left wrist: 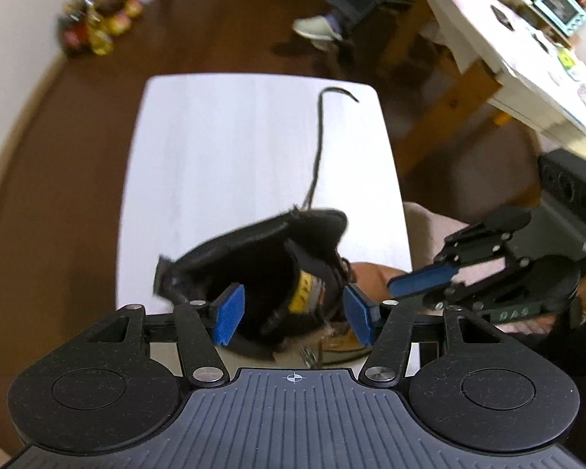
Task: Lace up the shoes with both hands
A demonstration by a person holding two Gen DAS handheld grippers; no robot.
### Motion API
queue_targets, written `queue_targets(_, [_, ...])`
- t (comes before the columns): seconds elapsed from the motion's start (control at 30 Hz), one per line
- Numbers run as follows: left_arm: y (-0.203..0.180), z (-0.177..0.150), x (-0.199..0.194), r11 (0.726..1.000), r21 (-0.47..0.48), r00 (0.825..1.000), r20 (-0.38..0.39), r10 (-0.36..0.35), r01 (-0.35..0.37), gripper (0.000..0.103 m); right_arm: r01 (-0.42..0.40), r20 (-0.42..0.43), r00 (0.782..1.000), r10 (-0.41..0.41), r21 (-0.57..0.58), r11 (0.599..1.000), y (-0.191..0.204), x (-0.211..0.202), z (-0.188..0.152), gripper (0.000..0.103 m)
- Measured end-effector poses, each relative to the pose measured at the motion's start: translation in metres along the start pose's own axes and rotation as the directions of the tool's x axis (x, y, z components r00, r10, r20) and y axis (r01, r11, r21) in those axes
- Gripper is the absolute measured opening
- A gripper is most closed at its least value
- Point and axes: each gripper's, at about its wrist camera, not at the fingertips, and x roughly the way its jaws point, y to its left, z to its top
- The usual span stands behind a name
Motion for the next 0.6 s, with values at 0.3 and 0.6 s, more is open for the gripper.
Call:
queue_targets(0.3, [0.019, 0.024, 0.05, 0.963, 0.109, 0.953, -0.209, -0.219, 0.245, 0.054, 0.086, 0.141, 0.984, -0.107, 0.145, 0.986, 0.01, -0.008, -0.03, 0.02])
queue_targets(0.6, [0.046, 0.028, 0.079, 0.905, 0.091, 0.876, -0.31, -0.37, 0.415, 0.01, 0.165, 0.295, 0.927, -0.234, 0.24, 0.957, 0.044, 0.013, -0.067, 0.02])
